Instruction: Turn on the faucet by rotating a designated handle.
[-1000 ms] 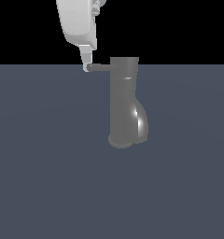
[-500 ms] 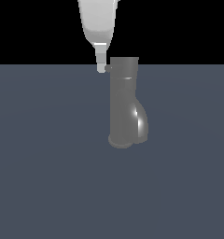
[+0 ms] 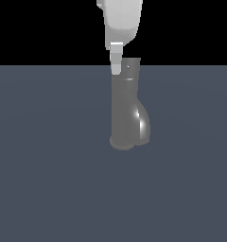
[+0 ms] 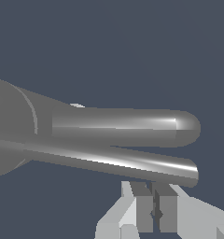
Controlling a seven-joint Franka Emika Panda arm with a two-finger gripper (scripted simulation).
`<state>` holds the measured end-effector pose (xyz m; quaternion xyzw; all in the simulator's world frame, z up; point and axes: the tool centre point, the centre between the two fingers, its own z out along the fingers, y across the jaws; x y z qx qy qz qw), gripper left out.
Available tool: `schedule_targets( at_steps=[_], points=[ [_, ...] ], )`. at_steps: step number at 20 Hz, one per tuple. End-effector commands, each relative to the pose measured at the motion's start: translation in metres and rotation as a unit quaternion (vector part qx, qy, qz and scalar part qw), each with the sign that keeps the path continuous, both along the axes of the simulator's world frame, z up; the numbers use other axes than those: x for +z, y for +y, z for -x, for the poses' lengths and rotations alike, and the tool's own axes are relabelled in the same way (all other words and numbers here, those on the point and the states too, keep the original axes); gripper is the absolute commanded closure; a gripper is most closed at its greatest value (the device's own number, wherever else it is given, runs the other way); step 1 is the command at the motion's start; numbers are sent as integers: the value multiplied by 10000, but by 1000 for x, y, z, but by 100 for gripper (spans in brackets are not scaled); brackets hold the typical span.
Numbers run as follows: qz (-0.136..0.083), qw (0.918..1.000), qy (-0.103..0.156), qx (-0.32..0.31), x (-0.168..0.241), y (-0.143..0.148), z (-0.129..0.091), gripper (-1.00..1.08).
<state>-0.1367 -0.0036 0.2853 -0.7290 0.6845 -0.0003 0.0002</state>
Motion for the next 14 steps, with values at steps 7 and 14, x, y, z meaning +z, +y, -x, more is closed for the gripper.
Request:
schedule_targets(
  at_steps=[7, 14],
  points=[
    [-1, 10000, 0, -73, 0, -54, -5, 108],
    [0, 10000, 3, -89, 0, -93, -9, 108]
  ],
)
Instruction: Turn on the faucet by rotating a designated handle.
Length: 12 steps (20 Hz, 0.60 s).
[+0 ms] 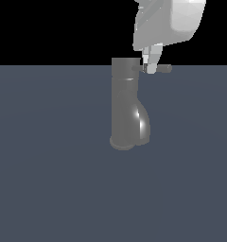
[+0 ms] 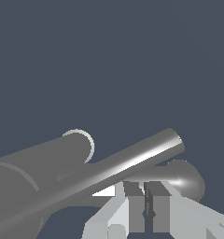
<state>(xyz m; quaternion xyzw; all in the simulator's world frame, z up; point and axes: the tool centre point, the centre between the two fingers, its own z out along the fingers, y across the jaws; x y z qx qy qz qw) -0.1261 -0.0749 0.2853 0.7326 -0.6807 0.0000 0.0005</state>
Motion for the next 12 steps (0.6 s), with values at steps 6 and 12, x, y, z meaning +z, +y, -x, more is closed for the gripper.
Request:
schedule_targets(
  at_steps=[6, 12],
  points=[
    [0, 10000, -2, -13, 0, -17, -10, 108],
    [-1, 10000, -2, -43, 0, -33, -26, 108]
  ],
)
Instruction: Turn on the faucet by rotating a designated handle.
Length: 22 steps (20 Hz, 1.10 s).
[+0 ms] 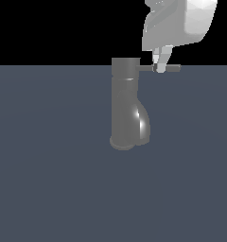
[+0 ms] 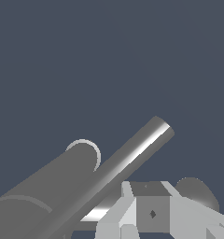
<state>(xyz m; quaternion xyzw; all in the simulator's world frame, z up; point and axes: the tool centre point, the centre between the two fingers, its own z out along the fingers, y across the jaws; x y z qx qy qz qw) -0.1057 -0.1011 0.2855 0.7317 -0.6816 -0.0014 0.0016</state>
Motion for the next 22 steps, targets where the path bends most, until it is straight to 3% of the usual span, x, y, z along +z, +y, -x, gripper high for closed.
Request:
schedule_targets(
  at_steps=[1, 22],
  points=[
    [1, 10000, -19, -33, 0, -10, -9, 108],
    [-1, 9999, -21, -129, 0, -65, -64, 108]
  ],
)
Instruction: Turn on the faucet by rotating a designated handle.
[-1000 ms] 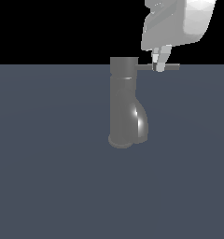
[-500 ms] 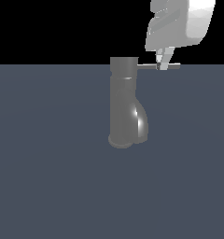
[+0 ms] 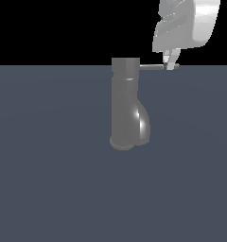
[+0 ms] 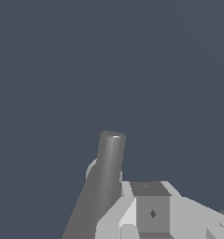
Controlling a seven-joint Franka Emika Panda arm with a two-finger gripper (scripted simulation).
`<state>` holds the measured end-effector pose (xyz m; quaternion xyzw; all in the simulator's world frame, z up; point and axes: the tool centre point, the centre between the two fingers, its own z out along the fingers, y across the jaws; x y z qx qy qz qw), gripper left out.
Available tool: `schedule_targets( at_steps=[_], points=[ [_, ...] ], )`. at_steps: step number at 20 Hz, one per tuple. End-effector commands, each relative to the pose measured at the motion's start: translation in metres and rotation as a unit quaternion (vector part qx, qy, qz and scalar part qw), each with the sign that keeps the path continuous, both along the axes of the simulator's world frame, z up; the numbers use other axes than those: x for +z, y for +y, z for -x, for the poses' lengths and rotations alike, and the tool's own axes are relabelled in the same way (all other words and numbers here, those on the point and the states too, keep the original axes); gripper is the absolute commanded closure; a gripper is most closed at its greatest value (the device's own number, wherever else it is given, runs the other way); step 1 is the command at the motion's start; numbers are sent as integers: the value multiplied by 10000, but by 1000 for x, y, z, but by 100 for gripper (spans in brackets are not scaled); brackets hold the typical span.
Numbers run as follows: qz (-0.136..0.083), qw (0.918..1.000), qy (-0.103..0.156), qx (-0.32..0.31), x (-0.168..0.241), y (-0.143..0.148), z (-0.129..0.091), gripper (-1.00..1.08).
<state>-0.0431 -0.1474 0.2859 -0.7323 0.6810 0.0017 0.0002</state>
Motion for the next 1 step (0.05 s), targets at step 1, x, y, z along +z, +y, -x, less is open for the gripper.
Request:
schedule_targets(
  at_steps=[1],
  points=[
    [14, 9999, -10, -138, -1, -19, -1, 108]
  ],
)
